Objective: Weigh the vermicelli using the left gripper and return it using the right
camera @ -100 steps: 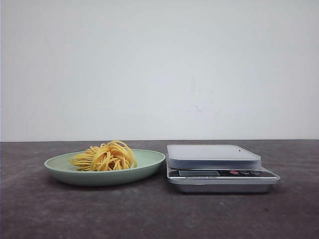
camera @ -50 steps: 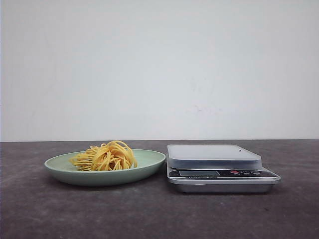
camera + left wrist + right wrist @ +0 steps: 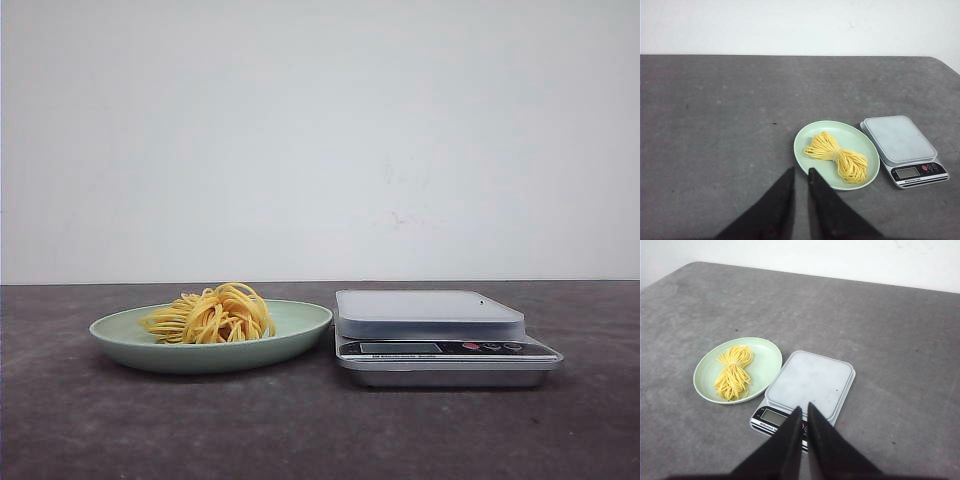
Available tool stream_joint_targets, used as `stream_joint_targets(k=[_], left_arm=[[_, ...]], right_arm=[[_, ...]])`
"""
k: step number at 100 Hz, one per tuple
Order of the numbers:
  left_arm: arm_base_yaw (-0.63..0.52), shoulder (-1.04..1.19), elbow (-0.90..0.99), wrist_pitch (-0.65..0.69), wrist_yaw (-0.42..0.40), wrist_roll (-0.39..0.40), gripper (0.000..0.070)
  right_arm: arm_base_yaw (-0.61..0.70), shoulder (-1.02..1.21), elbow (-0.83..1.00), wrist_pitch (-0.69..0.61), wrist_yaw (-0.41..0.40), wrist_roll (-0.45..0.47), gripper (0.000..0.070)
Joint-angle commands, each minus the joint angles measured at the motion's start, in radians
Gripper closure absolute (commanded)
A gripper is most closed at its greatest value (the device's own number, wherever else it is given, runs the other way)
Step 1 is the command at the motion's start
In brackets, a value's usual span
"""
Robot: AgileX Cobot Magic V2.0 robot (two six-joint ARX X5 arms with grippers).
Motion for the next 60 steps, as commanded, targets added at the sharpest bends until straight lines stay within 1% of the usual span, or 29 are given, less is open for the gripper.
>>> stream_joint_targets(k=[1, 6, 12, 20, 25, 45, 53, 60], left_arm=[[-0.005, 0.001, 0.011, 0.011, -0.003, 0.001, 0.0688], [-0.005, 0.002, 0.011, 0.014, -0.005, 0.006, 0.0689], [-0.005, 0.001, 0.011, 0.029, -0.027, 0.011, 0.0688], [-0.002, -0.001, 0.011, 0.029, -0.029, 0.018, 0.0688], [0.007, -0.002, 0.011, 0.026, -0.029, 0.035, 0.0688], [0.105, -0.026, -0.004, 0.038, -0.029, 0.098, 0.0688], [0.151, -0.055, -0.04, 0.081, -0.029, 0.133, 0.0688], [0.186, -0.093, -0.097, 0.157, -0.027, 0.164, 0.0688]], right_arm=[[0.01, 0.003, 0.007, 0.006, 0.001, 0.014, 0.0693], [0.01, 0.003, 0.007, 0.006, 0.001, 0.014, 0.0693], [0.01, 0.003, 0.007, 0.006, 0.001, 0.014, 0.0693], [0.01, 0.003, 0.007, 0.006, 0.001, 0.014, 0.0693], [0.01, 0.003, 0.007, 0.006, 0.001, 0.014, 0.0693], [0.01, 0.003, 0.007, 0.006, 0.001, 0.014, 0.0693], [0.01, 0.003, 0.007, 0.006, 0.001, 0.014, 0.0693], [0.01, 0.003, 0.007, 0.006, 0.001, 0.014, 0.0693]])
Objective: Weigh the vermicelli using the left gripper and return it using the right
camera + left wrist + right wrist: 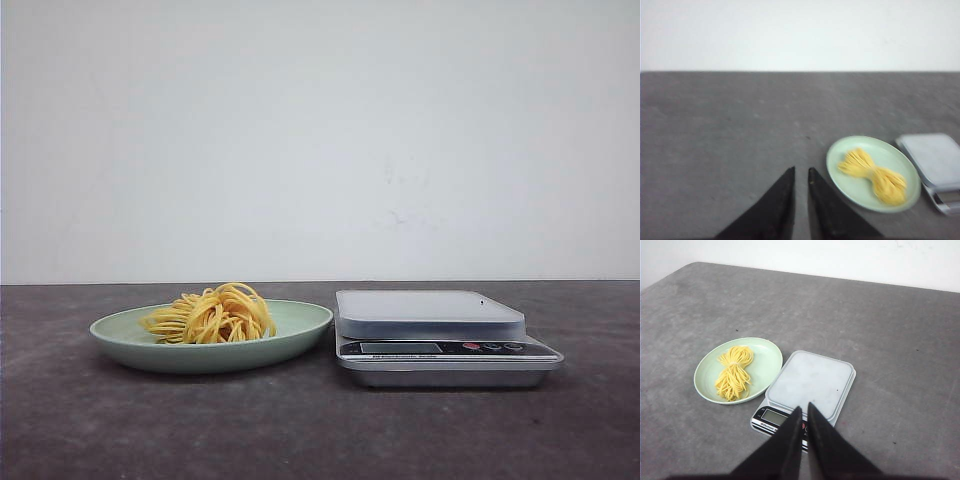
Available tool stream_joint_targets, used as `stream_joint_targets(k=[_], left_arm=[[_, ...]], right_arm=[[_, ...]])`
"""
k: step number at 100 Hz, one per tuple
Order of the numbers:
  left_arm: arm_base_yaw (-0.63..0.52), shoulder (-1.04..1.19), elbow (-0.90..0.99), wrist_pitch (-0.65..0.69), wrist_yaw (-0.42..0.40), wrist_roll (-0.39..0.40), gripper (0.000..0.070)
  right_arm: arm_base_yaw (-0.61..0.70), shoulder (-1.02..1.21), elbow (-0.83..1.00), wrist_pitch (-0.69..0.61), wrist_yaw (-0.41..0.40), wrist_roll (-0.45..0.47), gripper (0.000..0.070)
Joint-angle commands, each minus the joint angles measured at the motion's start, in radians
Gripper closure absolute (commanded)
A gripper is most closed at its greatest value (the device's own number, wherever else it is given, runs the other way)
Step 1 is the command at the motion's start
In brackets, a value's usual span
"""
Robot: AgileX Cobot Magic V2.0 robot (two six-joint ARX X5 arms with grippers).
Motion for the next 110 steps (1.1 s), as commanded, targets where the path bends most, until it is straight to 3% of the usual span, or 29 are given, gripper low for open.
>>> stream_joint_targets(k=[1, 15, 60, 110], left_arm=[[0.019, -0.027, -0.037, 0.074, -0.003, 0.06, 0.0688], [0.081, -0.119, -0.201, 0.27, 0.019, 0.07, 0.0688], [0.215, -0.233, -0.713, 0.743, 0.207, 0.07, 0.0688], [0.276, -0.233, -0.934, 0.846, 0.216, 0.064, 0.0688]], right_arm=[[0.01, 0.003, 0.007, 0.006, 0.001, 0.01, 0.0693], [0.01, 0.003, 0.007, 0.006, 0.001, 0.01, 0.0693], [0.01, 0.003, 0.007, 0.007, 0.001, 0.01, 0.0693], [0.01, 0.003, 0.007, 0.007, 0.001, 0.01, 0.0693]])
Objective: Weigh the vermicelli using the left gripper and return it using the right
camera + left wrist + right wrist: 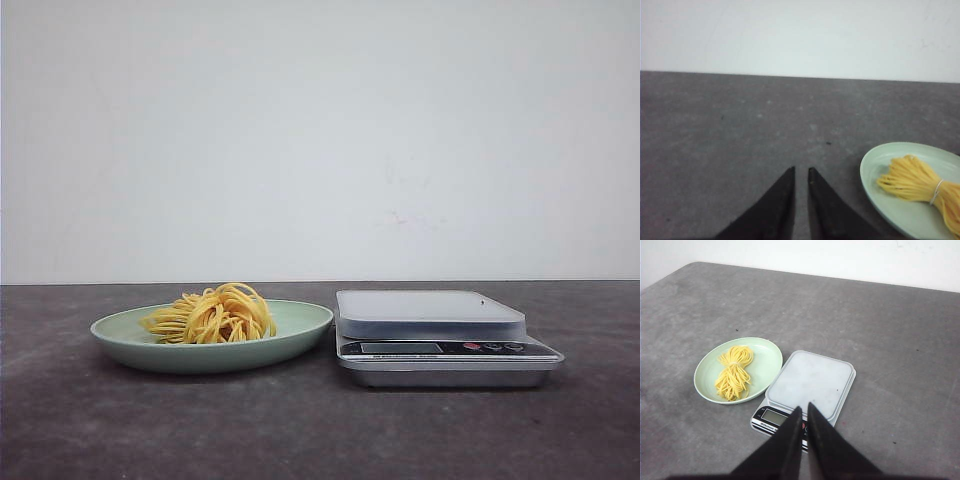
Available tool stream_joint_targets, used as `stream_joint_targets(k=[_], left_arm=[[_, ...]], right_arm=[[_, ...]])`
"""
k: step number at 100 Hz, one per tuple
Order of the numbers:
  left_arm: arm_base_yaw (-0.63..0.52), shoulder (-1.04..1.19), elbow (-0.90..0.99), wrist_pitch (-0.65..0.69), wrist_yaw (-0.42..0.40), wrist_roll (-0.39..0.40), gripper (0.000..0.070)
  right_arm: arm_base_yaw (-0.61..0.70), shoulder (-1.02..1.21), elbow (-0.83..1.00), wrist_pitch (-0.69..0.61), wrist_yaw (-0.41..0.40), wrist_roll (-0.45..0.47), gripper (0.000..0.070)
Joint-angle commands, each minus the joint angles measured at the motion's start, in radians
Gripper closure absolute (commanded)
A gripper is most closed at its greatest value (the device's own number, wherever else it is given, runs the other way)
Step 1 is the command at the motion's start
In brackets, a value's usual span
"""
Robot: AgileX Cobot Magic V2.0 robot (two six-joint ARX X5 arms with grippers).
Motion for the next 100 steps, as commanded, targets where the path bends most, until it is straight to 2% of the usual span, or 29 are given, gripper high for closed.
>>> stream_joint_targets(k=[1, 45, 100], left_arm=[[0.002, -0.002, -0.016, 0.026, 0.002, 0.009, 0.0688], [0.002, -0.002, -0.13, 0.105, 0.003, -0.018, 0.0688], [0.002, -0.002, -0.13, 0.047, 0.003, -0.016, 0.0688]], right_arm=[[0.01, 0.003, 0.007, 0.007, 0.001, 0.01, 0.0693], [0.01, 0.003, 0.007, 0.007, 0.001, 0.01, 0.0693], [0.01, 0.003, 0.007, 0.007, 0.001, 0.01, 0.0693]])
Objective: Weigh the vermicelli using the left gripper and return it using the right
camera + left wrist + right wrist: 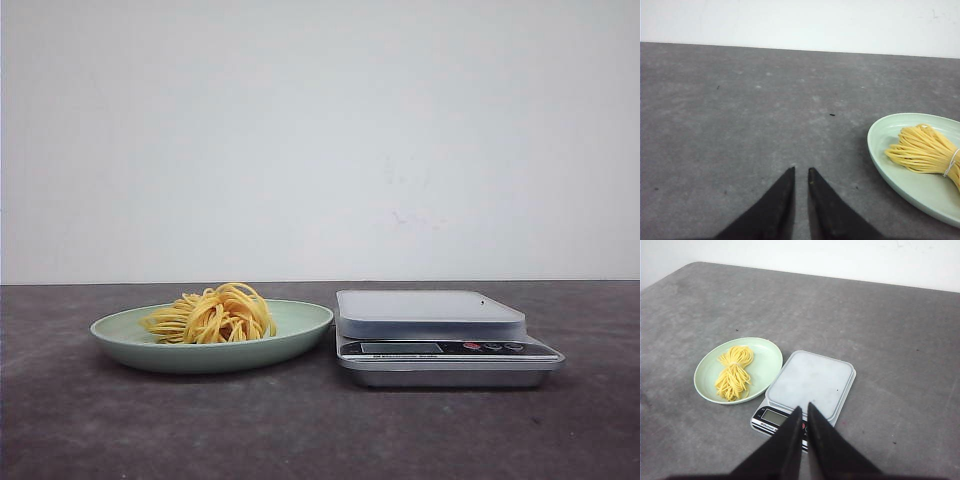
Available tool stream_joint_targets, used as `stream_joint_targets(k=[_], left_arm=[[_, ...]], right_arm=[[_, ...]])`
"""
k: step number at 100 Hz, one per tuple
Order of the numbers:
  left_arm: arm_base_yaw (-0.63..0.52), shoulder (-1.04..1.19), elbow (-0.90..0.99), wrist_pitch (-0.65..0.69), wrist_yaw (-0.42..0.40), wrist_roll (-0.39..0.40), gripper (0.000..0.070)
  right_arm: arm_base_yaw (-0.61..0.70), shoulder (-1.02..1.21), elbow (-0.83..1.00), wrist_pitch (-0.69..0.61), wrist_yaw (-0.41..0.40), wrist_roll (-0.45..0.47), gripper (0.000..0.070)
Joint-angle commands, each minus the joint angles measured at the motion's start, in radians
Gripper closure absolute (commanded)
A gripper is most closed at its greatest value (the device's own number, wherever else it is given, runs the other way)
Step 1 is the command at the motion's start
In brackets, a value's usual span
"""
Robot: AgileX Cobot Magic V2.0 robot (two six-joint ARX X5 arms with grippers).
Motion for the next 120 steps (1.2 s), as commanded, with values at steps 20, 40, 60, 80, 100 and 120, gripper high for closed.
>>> stream_joint_targets(k=[20, 40, 60, 80, 100, 120], left_arm=[[0.001, -0.001, -0.019, -0.004, 0.001, -0.008, 0.0688], [0.001, -0.001, -0.018, -0.004, 0.0, -0.007, 0.0688], [0.001, -0.001, -0.018, -0.004, 0.001, -0.007, 0.0688], [0.001, -0.001, -0.018, -0.004, 0.001, -0.008, 0.0688], [0.001, -0.001, -0.018, -0.004, 0.0, -0.007, 0.0688], [0.001, -0.001, -0.018, -0.004, 0.001, -0.007, 0.0688]], right_arm=[[0.01, 0.003, 0.007, 0.007, 0.0, 0.01, 0.0693], [0.01, 0.003, 0.007, 0.007, 0.0, 0.01, 0.0693], [0.01, 0.003, 0.007, 0.007, 0.0, 0.01, 0.0693], [0.01, 0.003, 0.007, 0.007, 0.0, 0.01, 0.0693], [0.01, 0.003, 0.007, 0.007, 0.0, 0.01, 0.0693], [0.01, 0.003, 0.007, 0.006, 0.001, -0.002, 0.0693]])
